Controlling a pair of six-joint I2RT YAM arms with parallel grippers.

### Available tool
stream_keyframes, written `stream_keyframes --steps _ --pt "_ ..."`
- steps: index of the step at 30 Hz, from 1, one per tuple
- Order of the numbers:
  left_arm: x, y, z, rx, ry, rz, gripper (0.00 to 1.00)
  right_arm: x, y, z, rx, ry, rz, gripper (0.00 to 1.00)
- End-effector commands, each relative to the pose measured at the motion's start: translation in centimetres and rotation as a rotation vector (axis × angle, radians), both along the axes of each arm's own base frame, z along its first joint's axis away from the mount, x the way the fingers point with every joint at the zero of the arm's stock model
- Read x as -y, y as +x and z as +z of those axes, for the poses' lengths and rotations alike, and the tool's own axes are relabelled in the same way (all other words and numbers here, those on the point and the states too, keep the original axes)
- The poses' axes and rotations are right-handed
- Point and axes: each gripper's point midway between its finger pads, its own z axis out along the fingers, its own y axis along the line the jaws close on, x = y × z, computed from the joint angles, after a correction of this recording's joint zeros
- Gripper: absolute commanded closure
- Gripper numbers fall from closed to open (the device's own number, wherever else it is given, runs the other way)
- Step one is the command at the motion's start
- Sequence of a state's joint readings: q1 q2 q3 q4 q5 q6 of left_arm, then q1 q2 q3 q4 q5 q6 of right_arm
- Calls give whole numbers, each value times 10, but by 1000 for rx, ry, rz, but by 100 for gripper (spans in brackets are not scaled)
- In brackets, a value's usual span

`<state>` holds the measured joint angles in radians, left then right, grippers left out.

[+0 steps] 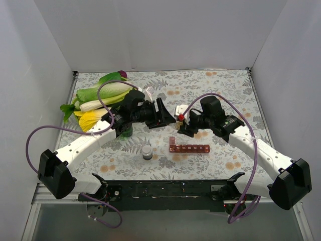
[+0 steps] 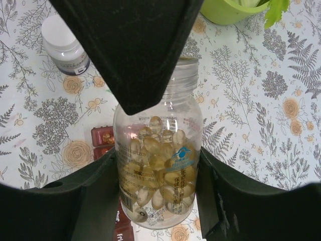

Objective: Sort the pills into containers

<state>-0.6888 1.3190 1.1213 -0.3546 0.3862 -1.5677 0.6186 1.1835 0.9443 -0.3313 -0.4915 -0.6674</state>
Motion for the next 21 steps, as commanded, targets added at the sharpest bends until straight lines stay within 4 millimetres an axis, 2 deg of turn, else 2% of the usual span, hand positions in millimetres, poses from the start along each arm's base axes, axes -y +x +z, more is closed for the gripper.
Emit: stream_keyframes --steps 1,8,16,20,21 --pt "0 2 14 30 -2 10 40 -7 6 24 78 54 4 99" --pt "-4 6 8 42 32 24 41 -9 3 26 63 65 14 99" --pt "0 9 13 54 22 10 40 -10 -1 24 49 71 30 99" --pt "6 8 10 41 13 -16 44 -9 -2 23 44 71 30 99" --pt "7 7 9 37 11 -24 49 -10 -2 24 45 72 33 99"
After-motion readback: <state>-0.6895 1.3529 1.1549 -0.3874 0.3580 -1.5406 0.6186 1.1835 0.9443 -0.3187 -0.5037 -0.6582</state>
